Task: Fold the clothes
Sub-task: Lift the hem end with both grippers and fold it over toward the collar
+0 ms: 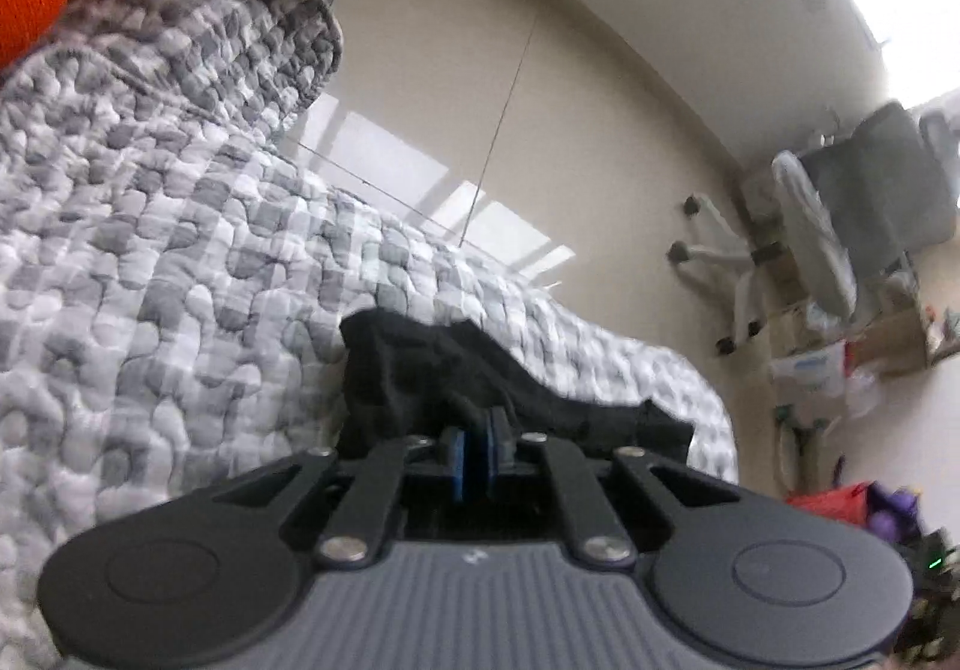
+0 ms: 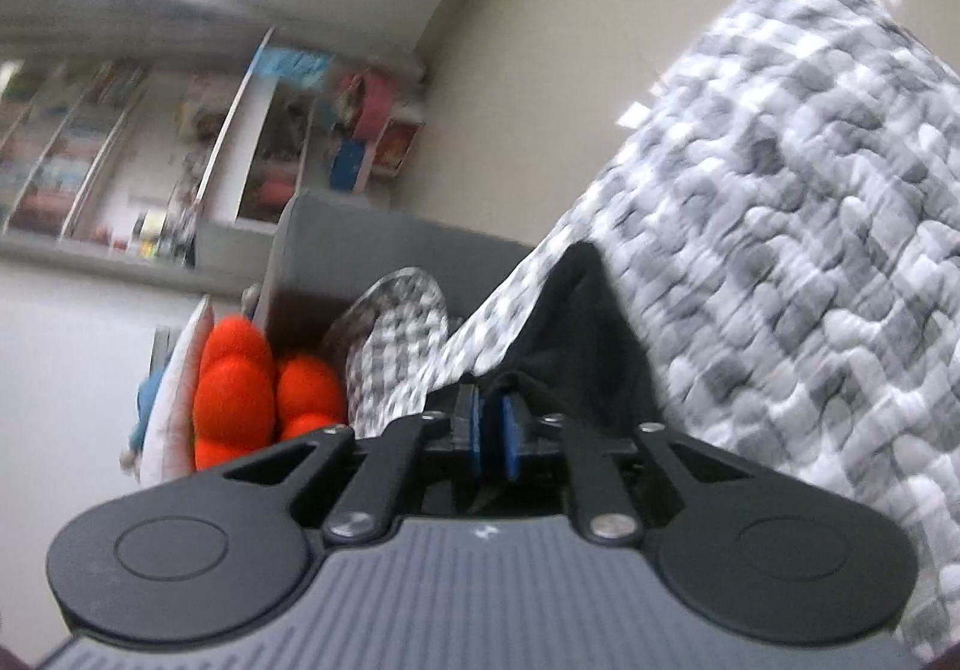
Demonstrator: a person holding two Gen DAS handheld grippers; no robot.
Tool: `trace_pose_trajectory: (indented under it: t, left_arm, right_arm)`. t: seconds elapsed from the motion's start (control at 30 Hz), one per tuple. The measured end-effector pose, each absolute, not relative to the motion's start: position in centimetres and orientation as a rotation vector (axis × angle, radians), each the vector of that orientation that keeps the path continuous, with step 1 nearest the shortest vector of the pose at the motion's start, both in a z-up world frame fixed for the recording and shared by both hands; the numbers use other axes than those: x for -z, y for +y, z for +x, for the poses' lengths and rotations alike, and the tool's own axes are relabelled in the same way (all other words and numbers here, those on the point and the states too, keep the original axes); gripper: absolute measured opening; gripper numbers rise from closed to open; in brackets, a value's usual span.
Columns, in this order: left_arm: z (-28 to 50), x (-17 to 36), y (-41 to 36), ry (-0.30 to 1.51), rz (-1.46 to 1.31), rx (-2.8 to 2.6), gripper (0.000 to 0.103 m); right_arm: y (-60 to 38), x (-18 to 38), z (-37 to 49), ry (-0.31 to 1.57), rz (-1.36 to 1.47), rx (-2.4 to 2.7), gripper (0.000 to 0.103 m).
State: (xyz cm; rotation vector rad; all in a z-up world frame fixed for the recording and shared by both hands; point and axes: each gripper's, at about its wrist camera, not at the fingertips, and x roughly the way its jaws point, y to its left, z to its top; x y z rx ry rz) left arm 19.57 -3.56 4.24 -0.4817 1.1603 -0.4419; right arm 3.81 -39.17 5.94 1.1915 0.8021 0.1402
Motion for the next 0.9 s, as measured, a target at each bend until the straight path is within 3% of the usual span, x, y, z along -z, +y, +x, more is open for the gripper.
trace_pose_trajectory:
  t: [0.07,0.1,0.13,0.3,0.57,0.67,0.7,0.8,0.9]
  left_arm:
    - [19.7,-4.5,-2.5,1.129,-0.529,0.444,0.035]
    - [19.7,-4.7,-2.0,1.108,-0.539,0.445,0.037]
    - [19.6,-5.0,-1.4,1.091,-0.549,0.447,0.038]
    - [18.7,-5.8,-0.2,1.026,-0.540,0.467,0.038]
    - [17.3,-5.0,-1.1,0.923,-0.376,0.563,0.041]
    - [17.4,-4.3,-1.5,0.901,-0.336,0.563,0.038]
    - [17.3,-4.0,-1.9,0.894,-0.313,0.552,0.038]
    - [17.1,-3.8,-2.8,0.873,-0.259,0.548,0.025]
    - [17.0,-3.8,-3.2,0.854,-0.233,0.549,0.009]
  right_arm:
    - [-39.8,-5.8,3.3,0.782,1.208,-0.122,0.043]
    - [-40.1,-5.9,3.0,0.768,1.204,-0.117,0.059]
    - [-40.4,-6.1,2.7,0.750,1.183,-0.118,0.064]
    - [-40.9,-7.8,1.5,0.685,1.059,-0.114,0.066]
    - [-33.9,-8.8,-0.1,0.657,0.343,-0.165,0.066]
    - [-32.3,-8.0,-0.1,0.657,0.225,-0.188,0.061]
    - [-32.2,-7.6,0.2,0.669,0.203,-0.172,0.055]
    - [-31.4,-6.9,1.6,0.706,0.175,-0.128,0.009]
    - [-31.5,-6.9,2.1,0.691,0.148,-0.089,0.000]
